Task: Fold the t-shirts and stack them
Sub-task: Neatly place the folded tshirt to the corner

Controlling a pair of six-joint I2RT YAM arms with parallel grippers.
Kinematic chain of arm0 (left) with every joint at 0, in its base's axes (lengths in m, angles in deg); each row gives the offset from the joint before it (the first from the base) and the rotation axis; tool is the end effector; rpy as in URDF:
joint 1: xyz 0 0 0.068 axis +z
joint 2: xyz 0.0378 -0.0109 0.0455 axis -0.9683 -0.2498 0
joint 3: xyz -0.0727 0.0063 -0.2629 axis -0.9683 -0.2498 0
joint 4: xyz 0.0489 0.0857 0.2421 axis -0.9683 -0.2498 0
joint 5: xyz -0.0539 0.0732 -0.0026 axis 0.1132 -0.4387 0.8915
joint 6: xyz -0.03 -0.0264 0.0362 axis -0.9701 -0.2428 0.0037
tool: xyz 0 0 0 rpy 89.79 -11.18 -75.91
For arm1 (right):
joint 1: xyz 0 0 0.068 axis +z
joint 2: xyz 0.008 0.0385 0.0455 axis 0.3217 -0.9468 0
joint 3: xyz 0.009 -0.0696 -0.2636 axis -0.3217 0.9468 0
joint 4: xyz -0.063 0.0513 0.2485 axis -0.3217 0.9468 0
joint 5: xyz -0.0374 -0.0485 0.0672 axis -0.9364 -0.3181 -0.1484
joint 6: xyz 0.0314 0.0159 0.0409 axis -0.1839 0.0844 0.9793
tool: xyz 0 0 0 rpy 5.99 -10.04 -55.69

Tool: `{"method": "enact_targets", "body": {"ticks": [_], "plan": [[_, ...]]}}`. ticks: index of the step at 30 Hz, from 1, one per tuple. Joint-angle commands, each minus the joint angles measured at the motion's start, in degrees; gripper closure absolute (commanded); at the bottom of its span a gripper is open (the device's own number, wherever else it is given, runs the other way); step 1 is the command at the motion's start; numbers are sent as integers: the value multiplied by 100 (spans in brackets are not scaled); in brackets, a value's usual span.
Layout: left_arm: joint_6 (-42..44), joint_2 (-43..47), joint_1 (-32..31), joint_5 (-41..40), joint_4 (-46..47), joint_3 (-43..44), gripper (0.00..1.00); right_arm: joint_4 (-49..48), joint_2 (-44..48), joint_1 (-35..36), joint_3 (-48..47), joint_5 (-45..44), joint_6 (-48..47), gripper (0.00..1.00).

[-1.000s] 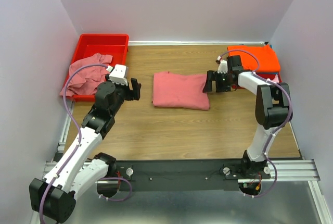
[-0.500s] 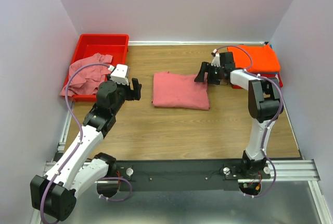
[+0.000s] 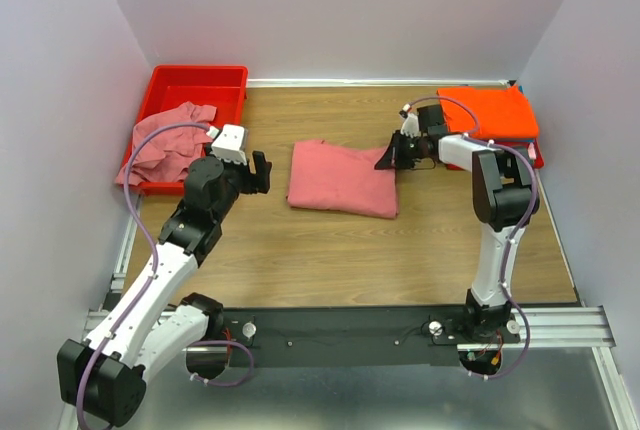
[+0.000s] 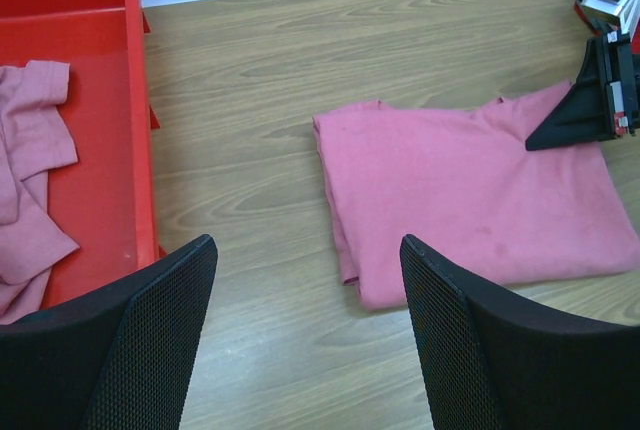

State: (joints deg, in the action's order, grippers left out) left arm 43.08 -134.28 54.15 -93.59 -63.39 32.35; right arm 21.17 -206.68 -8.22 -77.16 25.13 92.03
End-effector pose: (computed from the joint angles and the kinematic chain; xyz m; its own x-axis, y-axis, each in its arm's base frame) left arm 0.1939 -0.0733 0.3104 -0.2411 -0.0694 -0.9680 0.2657 0.9546 -0.1347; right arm 0.4226 0.0985 0.1359 -0.8902 0.1074 -0.4428 -0.2085 0.7681 0.6054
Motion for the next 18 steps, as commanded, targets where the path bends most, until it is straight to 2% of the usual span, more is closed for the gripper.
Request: {"method": "enact_targets", "body": {"ticks": [1, 9, 13, 18], "plan": [[62, 199, 21, -87, 4, -112, 19, 1110, 147, 9, -440, 693, -750, 100], [80, 304, 12, 1, 22, -112, 19, 2369, 790, -202, -1794, 626, -1764, 100], [80, 366, 21, 36, 39, -129, 19, 3001, 852, -246, -2383, -68, -2360, 100], [106, 392, 20, 63, 74, -138, 19, 3266, 1001, -264, -2849, -902, -2582, 100]]}}
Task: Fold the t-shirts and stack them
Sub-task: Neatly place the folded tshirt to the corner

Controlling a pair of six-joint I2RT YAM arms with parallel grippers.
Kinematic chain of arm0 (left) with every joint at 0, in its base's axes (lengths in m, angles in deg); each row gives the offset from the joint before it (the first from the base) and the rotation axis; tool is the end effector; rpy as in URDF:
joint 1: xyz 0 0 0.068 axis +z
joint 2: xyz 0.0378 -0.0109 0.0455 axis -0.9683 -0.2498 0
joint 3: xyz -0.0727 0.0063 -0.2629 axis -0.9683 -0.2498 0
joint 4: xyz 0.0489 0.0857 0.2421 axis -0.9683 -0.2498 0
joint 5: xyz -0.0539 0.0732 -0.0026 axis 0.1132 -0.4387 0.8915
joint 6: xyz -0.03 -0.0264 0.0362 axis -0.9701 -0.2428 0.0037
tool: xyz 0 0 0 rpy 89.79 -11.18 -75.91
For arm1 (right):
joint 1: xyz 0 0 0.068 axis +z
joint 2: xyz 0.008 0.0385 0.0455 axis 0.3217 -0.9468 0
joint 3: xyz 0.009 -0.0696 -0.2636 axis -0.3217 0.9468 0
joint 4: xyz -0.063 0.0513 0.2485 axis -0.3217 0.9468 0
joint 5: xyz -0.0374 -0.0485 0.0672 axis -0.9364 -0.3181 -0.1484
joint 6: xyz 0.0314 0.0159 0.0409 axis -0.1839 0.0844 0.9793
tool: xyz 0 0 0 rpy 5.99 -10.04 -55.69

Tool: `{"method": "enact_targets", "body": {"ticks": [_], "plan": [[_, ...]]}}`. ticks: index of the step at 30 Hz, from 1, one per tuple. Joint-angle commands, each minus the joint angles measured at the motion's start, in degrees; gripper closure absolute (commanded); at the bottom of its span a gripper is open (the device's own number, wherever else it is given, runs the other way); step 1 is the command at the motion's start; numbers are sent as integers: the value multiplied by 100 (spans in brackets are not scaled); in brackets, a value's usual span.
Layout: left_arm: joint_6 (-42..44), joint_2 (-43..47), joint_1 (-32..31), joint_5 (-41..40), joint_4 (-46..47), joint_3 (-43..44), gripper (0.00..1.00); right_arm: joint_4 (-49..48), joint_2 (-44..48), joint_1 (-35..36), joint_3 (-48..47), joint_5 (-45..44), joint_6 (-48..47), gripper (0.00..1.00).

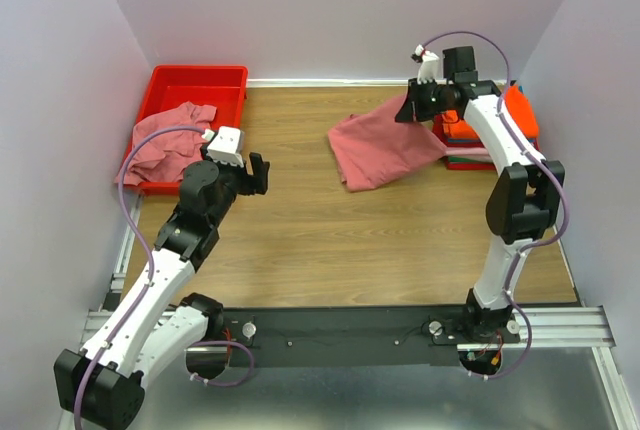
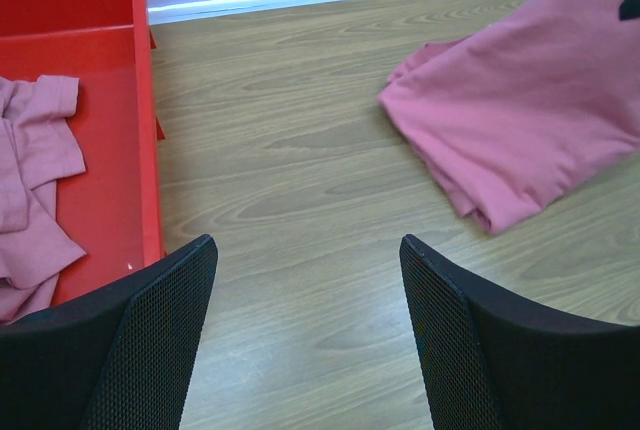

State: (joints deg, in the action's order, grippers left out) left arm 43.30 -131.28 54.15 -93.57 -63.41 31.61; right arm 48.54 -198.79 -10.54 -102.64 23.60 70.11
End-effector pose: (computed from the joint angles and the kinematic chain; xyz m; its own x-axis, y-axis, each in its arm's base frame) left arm 0.1842 -0.0695 0.3153 -0.2048 -0.0796 -0.9756 0.2718 0.9529 -0.1348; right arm 0.4347 0.0817 0.2996 -0.6856 -0.1475 -0.7128 -0.5204 0.7840 0.3383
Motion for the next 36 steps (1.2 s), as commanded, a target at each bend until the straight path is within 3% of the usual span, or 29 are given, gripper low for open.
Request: {"method": "enact_targets", "body": {"ticks": [1, 16, 36], "plan": [[102, 93, 12, 69, 85, -64, 19, 556, 238, -41, -397, -864, -433, 100], [111, 84, 20, 113, 103, -55, 19, 679, 406, -41, -1689, -2587, -908, 100], [128, 5, 21, 148, 156, -64, 19, 671, 634, -111, -2349, -3432, -1321, 100]]}}
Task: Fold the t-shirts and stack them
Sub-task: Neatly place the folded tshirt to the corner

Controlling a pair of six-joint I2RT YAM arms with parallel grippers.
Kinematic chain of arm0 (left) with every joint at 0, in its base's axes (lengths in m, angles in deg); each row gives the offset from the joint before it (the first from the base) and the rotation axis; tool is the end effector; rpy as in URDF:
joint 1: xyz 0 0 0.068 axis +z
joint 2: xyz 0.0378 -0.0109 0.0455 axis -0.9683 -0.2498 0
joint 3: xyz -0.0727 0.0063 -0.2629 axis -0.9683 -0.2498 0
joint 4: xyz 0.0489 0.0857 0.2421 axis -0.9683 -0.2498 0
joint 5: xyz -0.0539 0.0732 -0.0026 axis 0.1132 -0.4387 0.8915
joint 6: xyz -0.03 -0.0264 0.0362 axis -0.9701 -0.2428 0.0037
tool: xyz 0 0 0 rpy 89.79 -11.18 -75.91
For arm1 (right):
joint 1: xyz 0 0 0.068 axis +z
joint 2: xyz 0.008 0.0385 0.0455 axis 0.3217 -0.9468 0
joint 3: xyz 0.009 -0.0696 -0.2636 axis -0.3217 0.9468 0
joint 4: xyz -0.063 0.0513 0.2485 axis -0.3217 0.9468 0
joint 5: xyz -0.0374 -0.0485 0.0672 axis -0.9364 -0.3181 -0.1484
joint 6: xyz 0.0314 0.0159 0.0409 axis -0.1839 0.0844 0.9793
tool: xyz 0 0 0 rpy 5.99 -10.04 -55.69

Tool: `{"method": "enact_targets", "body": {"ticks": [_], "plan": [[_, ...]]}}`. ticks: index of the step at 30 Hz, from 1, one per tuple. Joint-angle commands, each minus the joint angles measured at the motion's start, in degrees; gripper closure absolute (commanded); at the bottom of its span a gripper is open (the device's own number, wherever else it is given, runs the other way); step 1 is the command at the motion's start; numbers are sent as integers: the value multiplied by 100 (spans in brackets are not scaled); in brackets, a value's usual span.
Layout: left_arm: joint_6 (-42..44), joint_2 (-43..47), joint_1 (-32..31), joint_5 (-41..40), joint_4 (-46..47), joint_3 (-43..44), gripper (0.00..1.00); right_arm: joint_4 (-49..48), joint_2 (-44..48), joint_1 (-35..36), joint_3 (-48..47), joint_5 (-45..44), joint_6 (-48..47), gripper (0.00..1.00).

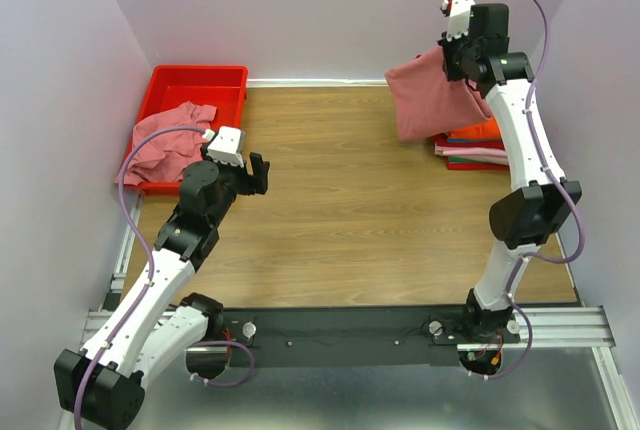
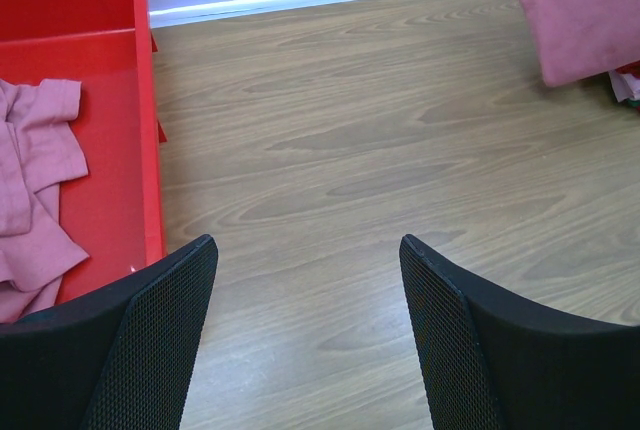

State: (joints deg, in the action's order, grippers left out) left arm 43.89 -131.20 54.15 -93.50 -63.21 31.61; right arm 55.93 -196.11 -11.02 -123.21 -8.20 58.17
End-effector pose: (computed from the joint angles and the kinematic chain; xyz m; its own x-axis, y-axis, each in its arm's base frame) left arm 0.1840 -0.0695 0.3159 -0.1977 -0.0715 -0.9777 0.2756 0.9531 -0.1254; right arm 0.4220 0.0573 0.4218 -0.4480 -0.3249 -0.8329 -0.2579 0.9390 -0.2276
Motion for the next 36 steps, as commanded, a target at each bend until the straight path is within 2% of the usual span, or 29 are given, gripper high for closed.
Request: {"method": "enact_targets", "body": {"ticks": [1, 9, 23, 36], "plan": [[61, -4, 21, 142, 136, -64, 19, -68, 383, -80, -292, -278, -136, 100], [61, 5, 12, 159, 153, -72, 19, -68, 752, -221, -196, -445, -242, 100], [78, 14, 12, 177, 171, -64, 19, -77, 902, -959, -2, -357, -347, 100], [78, 23, 12, 177, 171, -73, 19, -323, -232, -1162, -467, -1060, -839, 100]]}}
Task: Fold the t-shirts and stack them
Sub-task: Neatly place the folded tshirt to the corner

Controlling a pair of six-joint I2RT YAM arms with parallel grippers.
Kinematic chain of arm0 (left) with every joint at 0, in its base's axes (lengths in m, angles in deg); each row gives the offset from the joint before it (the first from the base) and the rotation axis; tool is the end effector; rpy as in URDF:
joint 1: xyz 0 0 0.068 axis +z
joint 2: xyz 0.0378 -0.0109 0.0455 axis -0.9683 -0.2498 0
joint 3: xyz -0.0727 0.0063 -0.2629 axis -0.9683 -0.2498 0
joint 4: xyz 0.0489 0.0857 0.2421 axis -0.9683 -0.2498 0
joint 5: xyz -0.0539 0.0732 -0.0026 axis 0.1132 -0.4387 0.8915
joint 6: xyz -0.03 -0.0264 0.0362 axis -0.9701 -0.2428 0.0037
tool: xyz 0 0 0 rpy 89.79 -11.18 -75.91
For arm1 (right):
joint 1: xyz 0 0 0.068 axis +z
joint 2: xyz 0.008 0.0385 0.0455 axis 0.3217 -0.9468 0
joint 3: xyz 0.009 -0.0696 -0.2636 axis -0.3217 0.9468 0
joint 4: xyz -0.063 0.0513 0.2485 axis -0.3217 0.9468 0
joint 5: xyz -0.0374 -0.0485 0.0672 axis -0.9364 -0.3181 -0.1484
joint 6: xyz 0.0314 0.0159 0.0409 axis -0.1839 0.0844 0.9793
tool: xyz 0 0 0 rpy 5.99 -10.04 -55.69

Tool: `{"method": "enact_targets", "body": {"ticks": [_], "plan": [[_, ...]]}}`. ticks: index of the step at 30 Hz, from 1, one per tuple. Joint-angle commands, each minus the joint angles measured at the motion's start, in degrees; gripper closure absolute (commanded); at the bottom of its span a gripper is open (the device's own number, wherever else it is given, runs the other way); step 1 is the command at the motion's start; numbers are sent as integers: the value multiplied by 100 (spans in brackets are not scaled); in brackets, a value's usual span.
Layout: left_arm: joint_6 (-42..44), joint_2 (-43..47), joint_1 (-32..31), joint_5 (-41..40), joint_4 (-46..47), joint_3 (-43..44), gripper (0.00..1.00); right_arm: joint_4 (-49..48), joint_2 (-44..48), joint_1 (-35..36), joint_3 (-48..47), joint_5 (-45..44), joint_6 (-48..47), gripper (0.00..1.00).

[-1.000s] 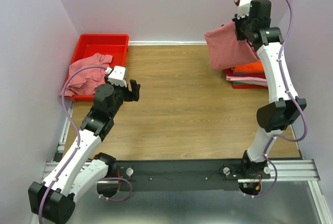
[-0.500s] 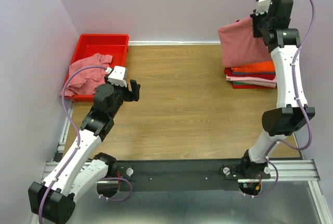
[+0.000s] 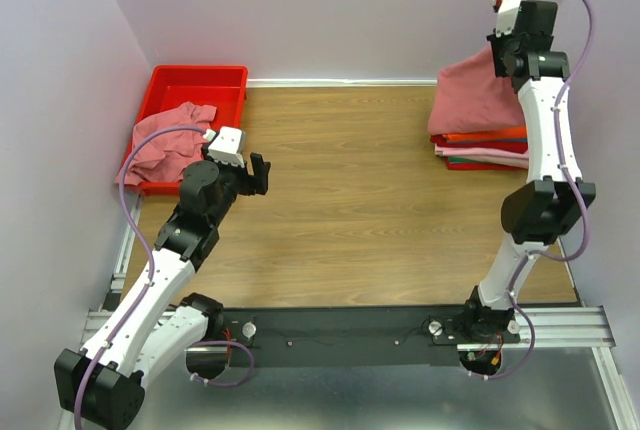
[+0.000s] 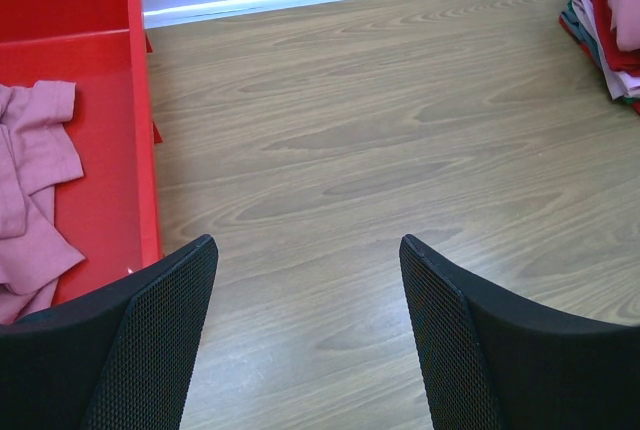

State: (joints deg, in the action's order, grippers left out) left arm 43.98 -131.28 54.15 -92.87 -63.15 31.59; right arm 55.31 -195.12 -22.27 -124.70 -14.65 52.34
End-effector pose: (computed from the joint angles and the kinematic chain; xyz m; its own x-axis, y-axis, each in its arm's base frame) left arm 0.1842 -0.0700 0.3156 -0.1993 -0.0693 -0.9775 0.2860 0.9499 -0.1257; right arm 0.4180 -0.0297 0.4382 -0.4845 -0.3268 -0.8115 -0.0107 0.9297 -0.3681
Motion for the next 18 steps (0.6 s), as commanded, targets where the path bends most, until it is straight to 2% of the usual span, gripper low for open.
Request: {"method": "enact_targets", "body": {"ticks": [1, 8, 18], "plan": [[78, 31, 20, 114, 165, -79, 19, -279, -400, -36, -337, -503, -300, 100], [69, -12, 20, 131, 173, -70, 19, -754, -884, -36, -346, -1460, -800, 100], [78, -21, 21, 140, 173, -79, 19, -1237, -1332, -36, -503, -2006, -1249, 100]]}}
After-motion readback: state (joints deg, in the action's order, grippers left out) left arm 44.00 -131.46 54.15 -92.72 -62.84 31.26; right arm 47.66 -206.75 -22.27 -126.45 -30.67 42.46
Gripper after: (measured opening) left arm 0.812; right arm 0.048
